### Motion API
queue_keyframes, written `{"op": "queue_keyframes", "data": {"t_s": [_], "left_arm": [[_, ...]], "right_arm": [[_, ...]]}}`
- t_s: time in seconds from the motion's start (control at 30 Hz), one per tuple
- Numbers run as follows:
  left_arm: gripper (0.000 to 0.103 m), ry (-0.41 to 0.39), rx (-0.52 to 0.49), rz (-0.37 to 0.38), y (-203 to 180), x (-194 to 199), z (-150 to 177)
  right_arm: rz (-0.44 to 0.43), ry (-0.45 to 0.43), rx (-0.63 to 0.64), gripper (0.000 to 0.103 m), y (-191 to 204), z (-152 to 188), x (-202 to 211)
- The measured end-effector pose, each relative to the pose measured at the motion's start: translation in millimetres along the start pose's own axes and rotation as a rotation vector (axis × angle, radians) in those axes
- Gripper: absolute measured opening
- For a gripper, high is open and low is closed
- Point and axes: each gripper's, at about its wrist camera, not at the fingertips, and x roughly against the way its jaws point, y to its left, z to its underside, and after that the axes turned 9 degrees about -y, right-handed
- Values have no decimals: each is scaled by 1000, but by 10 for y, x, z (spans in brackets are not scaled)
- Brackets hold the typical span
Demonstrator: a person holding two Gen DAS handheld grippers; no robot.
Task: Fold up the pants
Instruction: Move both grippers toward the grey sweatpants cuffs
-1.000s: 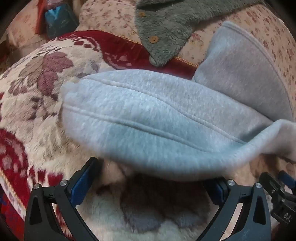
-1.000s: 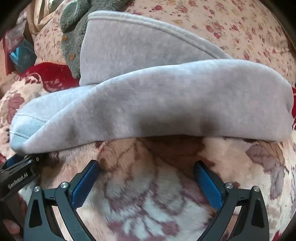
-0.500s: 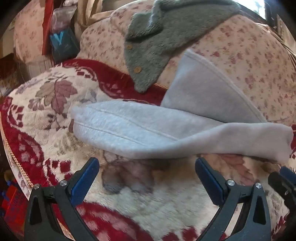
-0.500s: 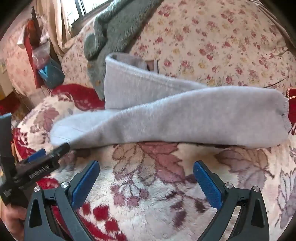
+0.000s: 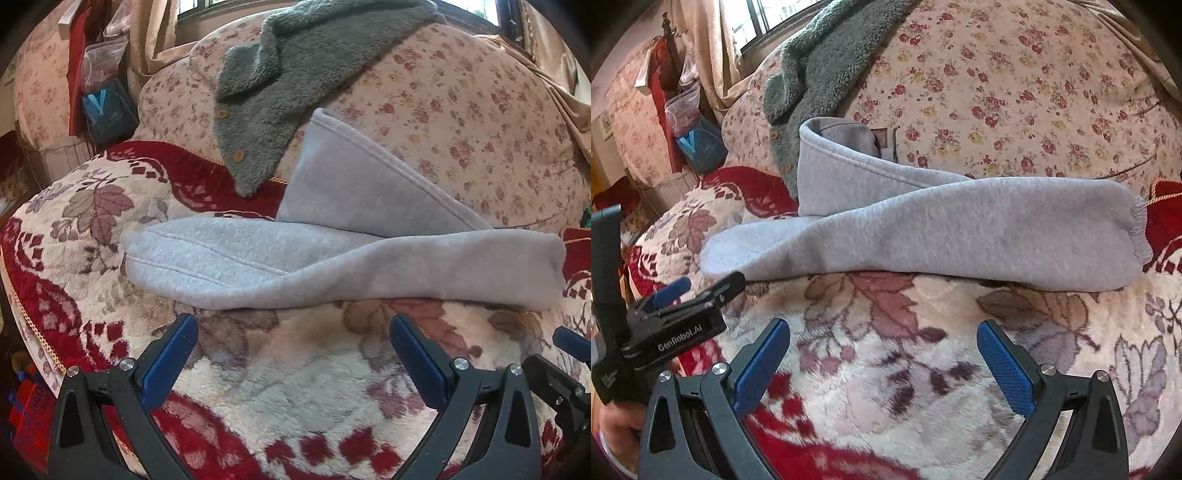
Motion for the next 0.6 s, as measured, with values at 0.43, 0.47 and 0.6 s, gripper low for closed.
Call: {"op": "queue_keyframes", "data": {"t_s": [0.43,0.47,0.6], "left_arm": [[103,14,-22,26,-271,32,9],[103,16,-23,30,-288,24,10],[103,23,-39,44,-369,-25,18]], "right_arm": [[-5,-10,-27,103,-514,14,182],[1,-16,-35,103,-581,0,201],[32,-35,-81,103,-884,-72,268]]}}
